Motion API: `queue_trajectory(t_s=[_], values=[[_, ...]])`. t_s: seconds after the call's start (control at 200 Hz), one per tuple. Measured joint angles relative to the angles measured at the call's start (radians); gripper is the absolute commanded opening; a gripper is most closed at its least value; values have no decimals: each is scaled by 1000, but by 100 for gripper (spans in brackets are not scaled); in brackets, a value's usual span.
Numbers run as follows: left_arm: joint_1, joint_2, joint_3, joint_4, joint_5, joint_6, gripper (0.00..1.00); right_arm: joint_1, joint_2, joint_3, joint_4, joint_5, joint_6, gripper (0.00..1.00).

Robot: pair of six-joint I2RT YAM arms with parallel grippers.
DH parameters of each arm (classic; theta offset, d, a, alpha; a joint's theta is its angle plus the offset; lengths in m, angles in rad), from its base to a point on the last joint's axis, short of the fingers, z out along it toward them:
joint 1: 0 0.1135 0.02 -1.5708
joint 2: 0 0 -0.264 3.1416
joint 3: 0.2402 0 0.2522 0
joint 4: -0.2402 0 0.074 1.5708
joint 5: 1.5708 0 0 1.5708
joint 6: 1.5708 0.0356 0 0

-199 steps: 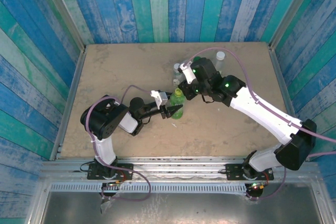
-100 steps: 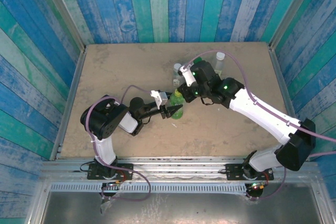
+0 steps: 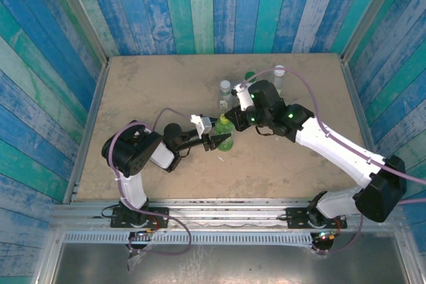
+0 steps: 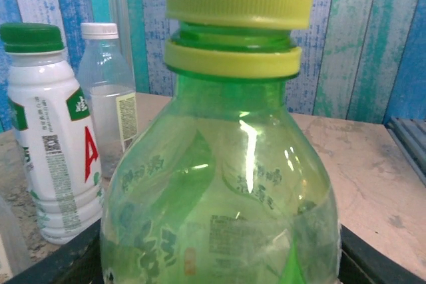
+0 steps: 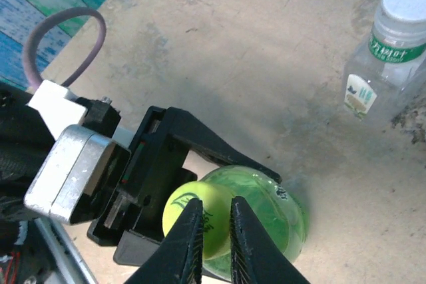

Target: Screw on the bottle caps

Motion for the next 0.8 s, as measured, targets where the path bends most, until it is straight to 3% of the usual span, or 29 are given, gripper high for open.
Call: queue_trajectory(t_s=[0.21, 0.305, 0.431, 0.556, 0.801], values=[[-1, 0, 0, 7, 0, -17, 64, 52, -48, -61, -71, -97, 2, 21], [-3, 0, 0, 10, 1, -18, 64, 54, -61, -66, -98, -74, 3, 24], [-3, 0, 0, 9, 1, -19, 61, 39, -79, -52, -97, -20, 6, 36], [-3, 0, 0, 6, 1, -19, 58, 13, -65, -20, -68, 5, 2, 34], [-3, 0, 0, 7, 1, -19, 56, -29, 53, 84, -54, -10, -16, 20]])
